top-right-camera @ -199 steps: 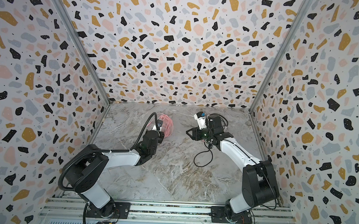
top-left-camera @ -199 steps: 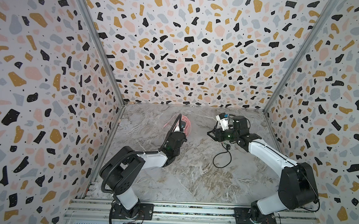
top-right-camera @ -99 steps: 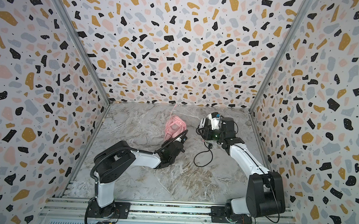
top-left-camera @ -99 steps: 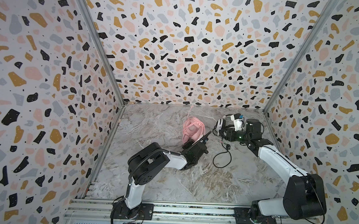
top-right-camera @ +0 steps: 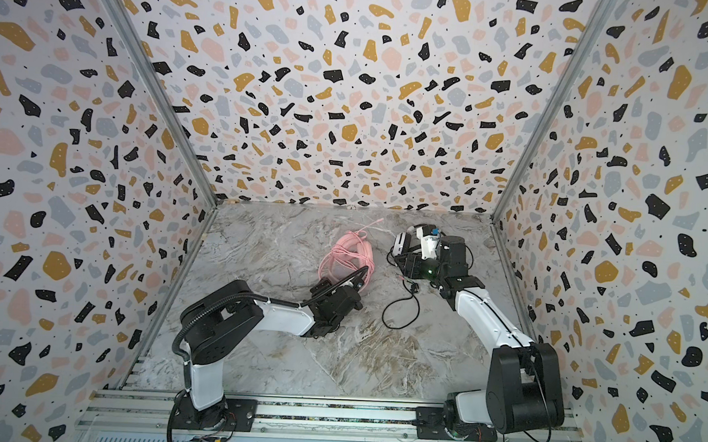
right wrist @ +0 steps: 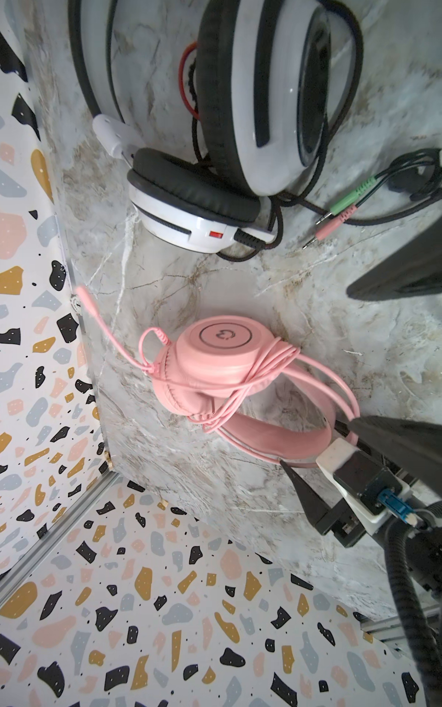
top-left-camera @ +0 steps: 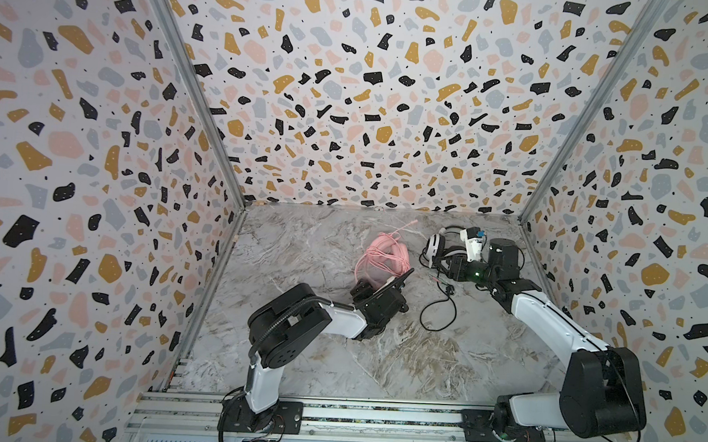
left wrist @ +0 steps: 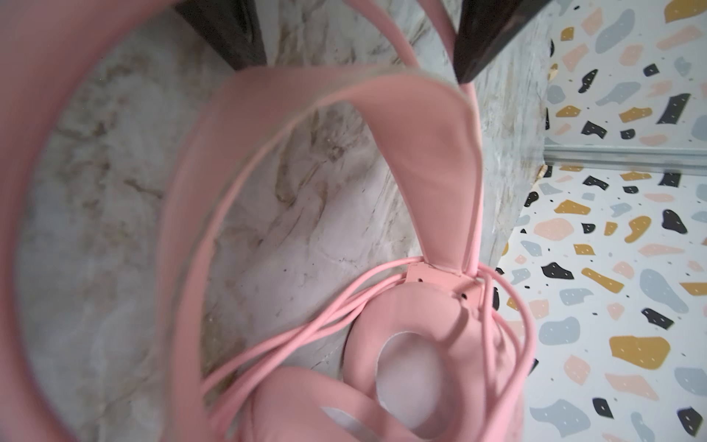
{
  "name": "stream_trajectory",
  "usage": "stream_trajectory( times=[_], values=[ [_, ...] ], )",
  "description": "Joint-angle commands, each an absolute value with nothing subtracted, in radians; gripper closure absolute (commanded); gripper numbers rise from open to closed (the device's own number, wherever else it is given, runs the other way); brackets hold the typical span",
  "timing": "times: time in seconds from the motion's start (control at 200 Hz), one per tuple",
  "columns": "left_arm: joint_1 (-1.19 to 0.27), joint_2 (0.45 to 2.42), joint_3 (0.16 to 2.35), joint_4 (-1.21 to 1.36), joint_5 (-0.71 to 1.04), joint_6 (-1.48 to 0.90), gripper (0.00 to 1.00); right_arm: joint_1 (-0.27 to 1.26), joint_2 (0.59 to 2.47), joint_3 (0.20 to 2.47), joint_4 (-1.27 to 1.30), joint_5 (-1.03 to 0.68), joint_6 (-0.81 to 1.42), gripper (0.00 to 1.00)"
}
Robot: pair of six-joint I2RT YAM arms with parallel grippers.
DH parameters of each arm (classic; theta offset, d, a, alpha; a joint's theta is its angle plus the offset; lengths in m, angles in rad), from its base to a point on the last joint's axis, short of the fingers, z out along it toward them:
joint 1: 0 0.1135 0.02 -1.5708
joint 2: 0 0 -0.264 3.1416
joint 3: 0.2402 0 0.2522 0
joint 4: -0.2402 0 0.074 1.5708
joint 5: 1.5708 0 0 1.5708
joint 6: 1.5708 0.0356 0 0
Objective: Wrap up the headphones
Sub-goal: 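Lower the wrapped pink headphones onto the table with the left gripper, then release the headphones and raise the left gripper while the right gripper reaches toward them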
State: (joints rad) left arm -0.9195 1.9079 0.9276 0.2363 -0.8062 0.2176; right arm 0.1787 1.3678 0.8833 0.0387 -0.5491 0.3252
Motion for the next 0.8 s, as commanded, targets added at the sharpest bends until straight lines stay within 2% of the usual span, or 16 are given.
stream_trajectory(
  times=[0.0, 0.275, 0.4, 0.796],
  values=[
    [-0.920, 1.840, 0.905, 0.245, -0.800, 0.175, 0.13, 0.176, 1.336, 0.879, 0.069, -0.551, 0.340, 0.49],
    [-0.920, 1.694, 0.882, 0.193, -0.726, 0.107, 0.09, 0.178, 1.432, 0.917, 0.061, -0.555, 0.341, 0.49],
    [-0.920, 1.629, 0.839, 0.178, -0.716, 0.089, 0.00, 0.179, 1.499, 0.970, 0.068, -0.551, 0.343, 0.49],
    [-0.896, 1.407, 0.690, 0.119, -0.686, -0.035, 0.00, 0.237, 1.582, 1.041, 0.080, -0.519, 0.335, 0.49]
  ],
)
